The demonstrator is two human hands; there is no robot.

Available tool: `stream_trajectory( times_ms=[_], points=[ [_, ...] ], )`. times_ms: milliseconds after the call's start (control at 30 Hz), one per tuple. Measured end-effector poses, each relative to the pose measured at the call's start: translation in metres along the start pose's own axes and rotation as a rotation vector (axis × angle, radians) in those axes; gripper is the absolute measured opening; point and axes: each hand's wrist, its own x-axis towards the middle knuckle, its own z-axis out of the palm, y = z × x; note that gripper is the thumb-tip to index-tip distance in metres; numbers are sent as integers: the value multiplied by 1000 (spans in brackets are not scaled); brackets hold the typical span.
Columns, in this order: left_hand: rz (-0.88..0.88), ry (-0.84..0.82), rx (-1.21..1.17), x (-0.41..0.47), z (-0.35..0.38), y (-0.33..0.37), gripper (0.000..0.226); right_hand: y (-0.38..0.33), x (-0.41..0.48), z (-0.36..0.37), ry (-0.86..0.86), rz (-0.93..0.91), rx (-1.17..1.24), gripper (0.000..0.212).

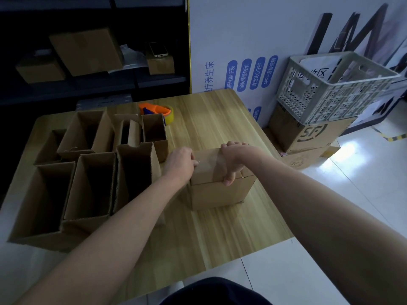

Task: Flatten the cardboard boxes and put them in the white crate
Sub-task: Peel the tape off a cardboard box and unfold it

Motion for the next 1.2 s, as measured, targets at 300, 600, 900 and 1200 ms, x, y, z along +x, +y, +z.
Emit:
stream_trajectory(
  times_ms=[300, 600, 900, 1200],
  points=[
    [-114, 4, -31, 10, 4, 0, 10, -2, 5, -2, -16, 3, -22, 118],
    [47, 77, -20, 1, 12, -12, 9, -2, 2, -1, -5, 2, -18, 114],
    [53, 114, -90, -1, 11, -14, 11, -4, 3, -2, -15, 15, -42, 117],
    [-22, 47, 64, 13, 10, -2, 10, -3, 3, -1, -12, 7, -32, 118]
  ],
)
